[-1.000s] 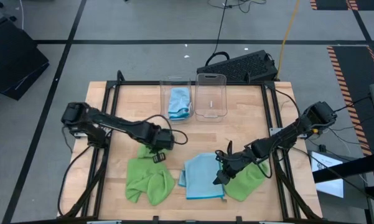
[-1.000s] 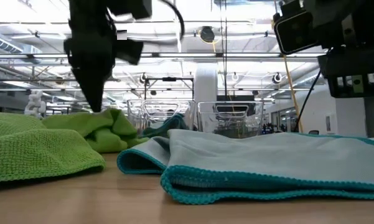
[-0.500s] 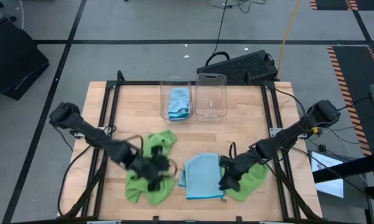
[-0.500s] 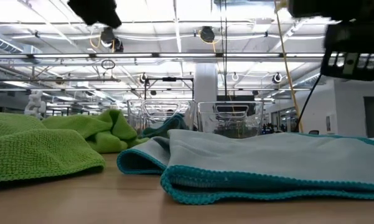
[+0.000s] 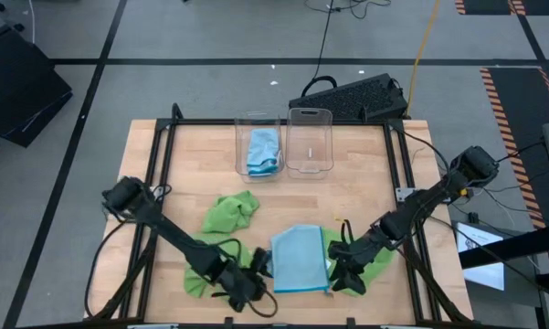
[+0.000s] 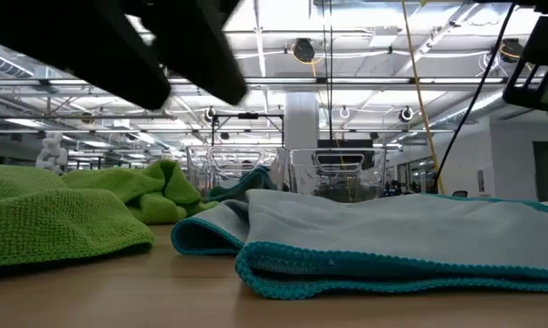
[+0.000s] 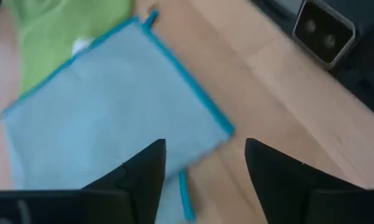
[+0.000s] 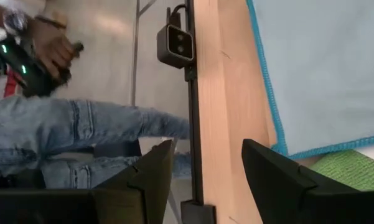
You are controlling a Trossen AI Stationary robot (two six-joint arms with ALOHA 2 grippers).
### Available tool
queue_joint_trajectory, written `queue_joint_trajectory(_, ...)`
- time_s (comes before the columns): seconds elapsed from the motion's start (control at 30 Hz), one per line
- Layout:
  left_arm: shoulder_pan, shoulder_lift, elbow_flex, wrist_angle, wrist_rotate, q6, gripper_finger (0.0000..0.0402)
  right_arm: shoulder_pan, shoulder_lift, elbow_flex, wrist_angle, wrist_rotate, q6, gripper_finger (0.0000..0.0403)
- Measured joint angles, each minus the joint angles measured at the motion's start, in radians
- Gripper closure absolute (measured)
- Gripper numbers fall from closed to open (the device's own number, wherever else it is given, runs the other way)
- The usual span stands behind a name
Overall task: Fold microfiber towels
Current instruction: Fold the blue microfiber towel
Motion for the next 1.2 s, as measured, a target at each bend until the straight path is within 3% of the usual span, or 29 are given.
queue_joint_trajectory(0.37,0.04,0.102,0.049,0.018,0.067,0.217,0.0241,0.03,0.0,0.0,0.035,0.164,0.054,0.0216)
queue_joint_trajectory(0.67,0.041,0.174,0.046,0.083,0.127,0.335,0.0232,0.03,0.0,0.0,0.026,0.29,0.048,0.0216)
queue_joint_trajectory(0.87,0.05,0.194,0.047,0.144,0.133,0.347,0.0216,0.031,0.0,0.0,0.022,0.315,0.065,0.0216)
queue_joint_trajectory(1.0,0.055,0.207,0.05,0.127,0.128,0.369,0.0246,0.031,0.0,0.0,0.023,0.343,0.073,0.0216)
queue_joint_trajectory(1.2,0.055,0.21,0.048,0.135,0.137,0.37,0.0324,0.031,0.0,0.0,0.024,0.347,0.081,0.0216)
